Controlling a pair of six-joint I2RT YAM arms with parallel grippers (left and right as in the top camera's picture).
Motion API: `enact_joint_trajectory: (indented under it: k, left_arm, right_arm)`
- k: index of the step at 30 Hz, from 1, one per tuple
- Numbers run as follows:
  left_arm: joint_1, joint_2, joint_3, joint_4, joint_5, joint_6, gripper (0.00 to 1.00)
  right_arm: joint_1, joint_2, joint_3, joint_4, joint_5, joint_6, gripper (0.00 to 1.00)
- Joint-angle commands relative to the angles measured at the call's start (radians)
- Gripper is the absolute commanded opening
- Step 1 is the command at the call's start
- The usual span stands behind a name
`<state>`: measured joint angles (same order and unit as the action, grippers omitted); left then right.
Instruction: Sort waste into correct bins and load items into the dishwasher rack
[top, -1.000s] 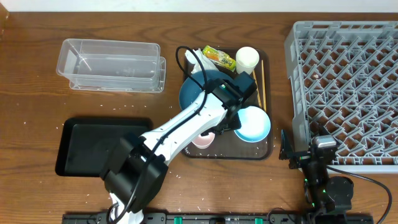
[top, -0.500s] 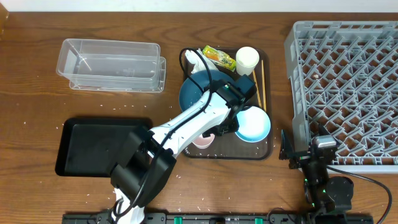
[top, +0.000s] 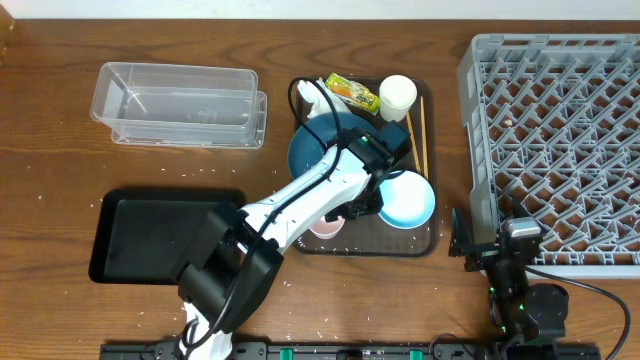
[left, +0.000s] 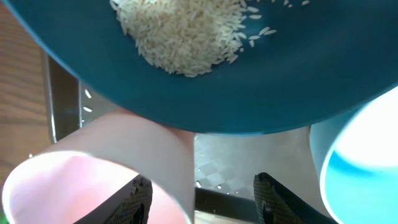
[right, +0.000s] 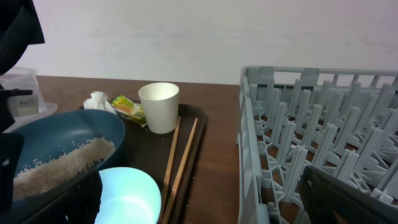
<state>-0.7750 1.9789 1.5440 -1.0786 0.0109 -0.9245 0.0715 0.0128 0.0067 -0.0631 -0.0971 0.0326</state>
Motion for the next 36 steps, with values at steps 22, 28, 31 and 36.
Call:
enact_joint_trajectory:
  k: [22,28,31,36]
  left_arm:
    - [0.003,0.0,-0.007,-0.066,-0.022,0.047,0.64]
    - [0.003,-0.057,-0.001,-0.073,-0.011,0.111,0.64]
    - [0.003,-0.124,-0.001,-0.069,-0.012,0.134,0.65]
    - [0.006,-0.221,-0.001,-0.065,-0.023,0.167,0.66]
  right_arm:
    - [-0.012,-0.006,-0.001,-0.004,0.003,-0.015,0.99]
    - [-0.012,-0.006,-0.001,-0.004,0.003,-0.015,0.99]
    - [-0.012,-0.006,-0.001,-0.004,0.003,-0.015,0.99]
    - [-0.012,-0.006,-0.001,-0.004,0.003,-0.015,0.99]
